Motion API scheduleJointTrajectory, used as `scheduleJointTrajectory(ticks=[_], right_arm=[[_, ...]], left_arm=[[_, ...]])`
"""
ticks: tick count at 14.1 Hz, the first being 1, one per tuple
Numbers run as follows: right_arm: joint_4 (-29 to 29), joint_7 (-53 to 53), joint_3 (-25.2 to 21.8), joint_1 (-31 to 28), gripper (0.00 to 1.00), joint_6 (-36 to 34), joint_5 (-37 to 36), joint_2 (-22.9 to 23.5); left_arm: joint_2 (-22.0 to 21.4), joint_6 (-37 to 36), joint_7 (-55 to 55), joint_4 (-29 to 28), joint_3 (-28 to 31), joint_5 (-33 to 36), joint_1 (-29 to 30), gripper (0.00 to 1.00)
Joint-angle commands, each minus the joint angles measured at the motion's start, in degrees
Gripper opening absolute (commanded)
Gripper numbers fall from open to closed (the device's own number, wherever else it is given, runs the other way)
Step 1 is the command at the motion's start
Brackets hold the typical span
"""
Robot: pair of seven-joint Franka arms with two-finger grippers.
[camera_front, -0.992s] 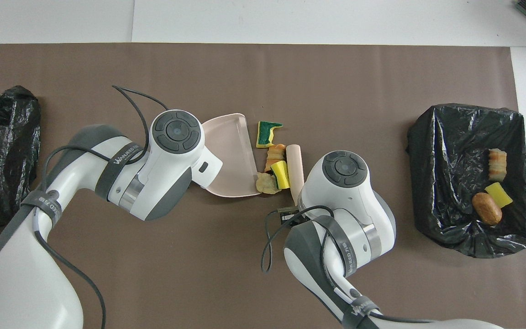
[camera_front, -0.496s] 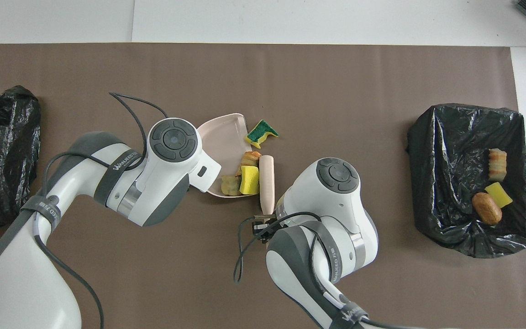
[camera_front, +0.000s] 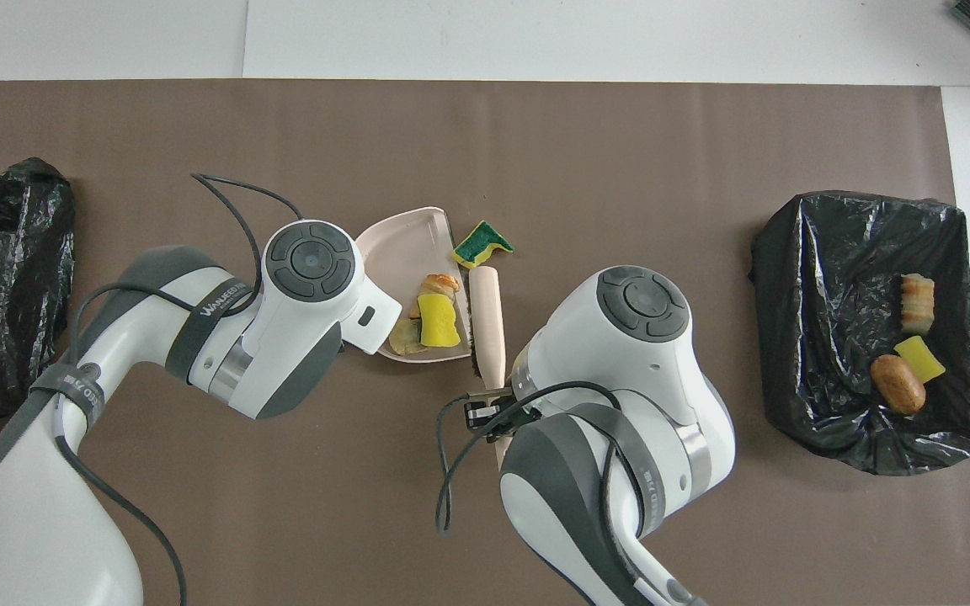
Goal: Sweep and dump trash in bin
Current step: 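Sweep the remaining trash into the dustpan with the right gripper's brush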
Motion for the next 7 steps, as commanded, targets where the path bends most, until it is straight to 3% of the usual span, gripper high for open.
scheduleJointTrajectory(ticks=[1,4,7], right_arm=[[-0.13,-10.60,0.42,-4.73,0.00,0.98,-8.22,0.84],[5.73,-13.45,0.51,-6.06,0.00,2.13,-17.74,7.50],[11.55,-13.19,0.51,-5.28,0.00,2.39,-18.46,14.54]], left_arm=[[-1.71,1.21,-1.10,-2.23,-0.05,0.97,0.86,0.00],[-1.62,-0.55,-1.45,-1.71,0.04,0.97,1.30,0.00],[-1.70,-1.08,-1.54,-1.79,0.13,0.97,1.30,0.00]])
